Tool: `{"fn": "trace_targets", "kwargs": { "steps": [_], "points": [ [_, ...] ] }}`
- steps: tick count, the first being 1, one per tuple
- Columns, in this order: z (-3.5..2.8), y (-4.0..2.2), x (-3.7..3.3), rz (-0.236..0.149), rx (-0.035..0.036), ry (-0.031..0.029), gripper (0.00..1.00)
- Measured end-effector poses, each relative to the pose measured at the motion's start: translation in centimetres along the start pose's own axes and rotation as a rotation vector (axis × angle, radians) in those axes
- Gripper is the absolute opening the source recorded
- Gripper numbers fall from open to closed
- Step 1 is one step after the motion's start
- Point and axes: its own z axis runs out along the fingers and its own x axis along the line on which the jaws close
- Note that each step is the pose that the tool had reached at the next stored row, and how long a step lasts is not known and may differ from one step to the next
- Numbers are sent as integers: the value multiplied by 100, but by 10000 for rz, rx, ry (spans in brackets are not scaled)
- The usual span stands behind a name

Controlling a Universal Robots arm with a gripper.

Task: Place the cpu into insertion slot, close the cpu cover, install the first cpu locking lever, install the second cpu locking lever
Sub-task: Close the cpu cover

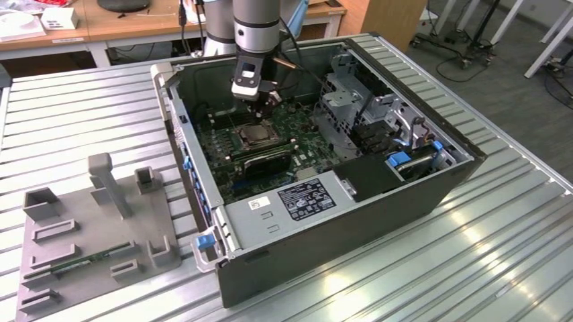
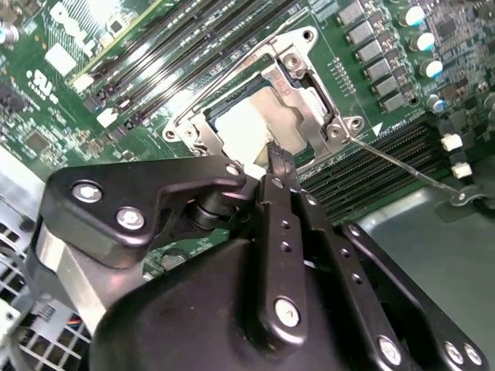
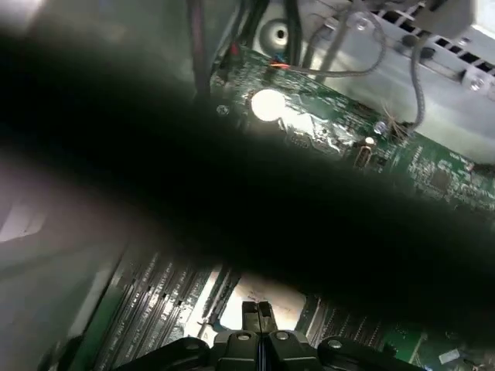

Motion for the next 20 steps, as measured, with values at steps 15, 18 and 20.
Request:
{"fn": "trace_targets", "kwargs": {
  "steps": [15,18,20],
  "points": [
    [0,0,0,-274,-10,7,11],
    [1,0,0,-574,-22,16,11],
    [1,0,0,-742,-28,20,11]
  ]
}}
